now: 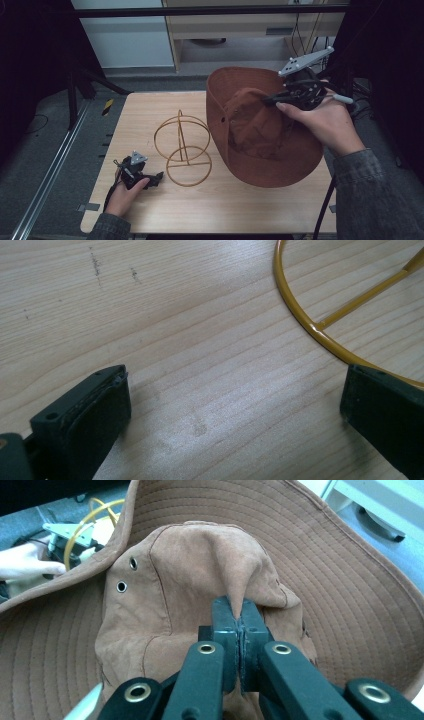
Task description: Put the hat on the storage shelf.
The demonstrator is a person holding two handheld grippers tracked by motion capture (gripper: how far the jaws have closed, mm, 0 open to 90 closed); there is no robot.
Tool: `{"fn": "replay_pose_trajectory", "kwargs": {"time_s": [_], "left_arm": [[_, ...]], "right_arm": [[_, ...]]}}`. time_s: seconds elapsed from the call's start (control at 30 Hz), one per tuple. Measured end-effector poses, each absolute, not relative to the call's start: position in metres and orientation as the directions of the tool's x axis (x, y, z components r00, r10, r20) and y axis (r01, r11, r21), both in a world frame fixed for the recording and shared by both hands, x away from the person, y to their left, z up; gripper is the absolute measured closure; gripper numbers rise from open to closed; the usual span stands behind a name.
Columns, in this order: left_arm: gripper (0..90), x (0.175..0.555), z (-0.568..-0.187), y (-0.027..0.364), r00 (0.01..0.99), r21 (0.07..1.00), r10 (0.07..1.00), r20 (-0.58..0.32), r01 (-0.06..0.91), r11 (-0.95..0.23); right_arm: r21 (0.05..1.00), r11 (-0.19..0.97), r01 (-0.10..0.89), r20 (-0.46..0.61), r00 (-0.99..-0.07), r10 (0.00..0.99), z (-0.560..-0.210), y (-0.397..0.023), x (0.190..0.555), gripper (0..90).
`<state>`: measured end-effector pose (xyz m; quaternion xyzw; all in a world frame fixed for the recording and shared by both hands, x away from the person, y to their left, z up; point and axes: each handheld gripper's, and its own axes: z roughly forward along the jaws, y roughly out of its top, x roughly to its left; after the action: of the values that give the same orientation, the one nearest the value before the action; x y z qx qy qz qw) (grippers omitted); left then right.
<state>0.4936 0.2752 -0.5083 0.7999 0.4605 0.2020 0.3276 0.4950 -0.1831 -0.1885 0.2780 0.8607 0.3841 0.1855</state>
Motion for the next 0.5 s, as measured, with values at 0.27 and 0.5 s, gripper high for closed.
{"fn": "replay_pose_trajectory", "kwargs": {"time_s": [0.27, 0.5], "left_arm": [[0.0, 0.494, -0.508, 0.275, 0.495, 0.71, 0.869, 0.021, 0.604, -0.362], [0.0, 0.494, -0.508, 0.275, 0.494, 0.71, 0.869, 0.021, 0.604, -0.361]], "right_arm": [[0.771, 0.557, 0.31, -0.118, -0.789, 0.603, -0.179, -0.172, 0.492, 89.2], [0.768, 0.566, 0.301, -0.13, -0.791, 0.598, -0.173, -0.164, 0.492, 89.2]]}}
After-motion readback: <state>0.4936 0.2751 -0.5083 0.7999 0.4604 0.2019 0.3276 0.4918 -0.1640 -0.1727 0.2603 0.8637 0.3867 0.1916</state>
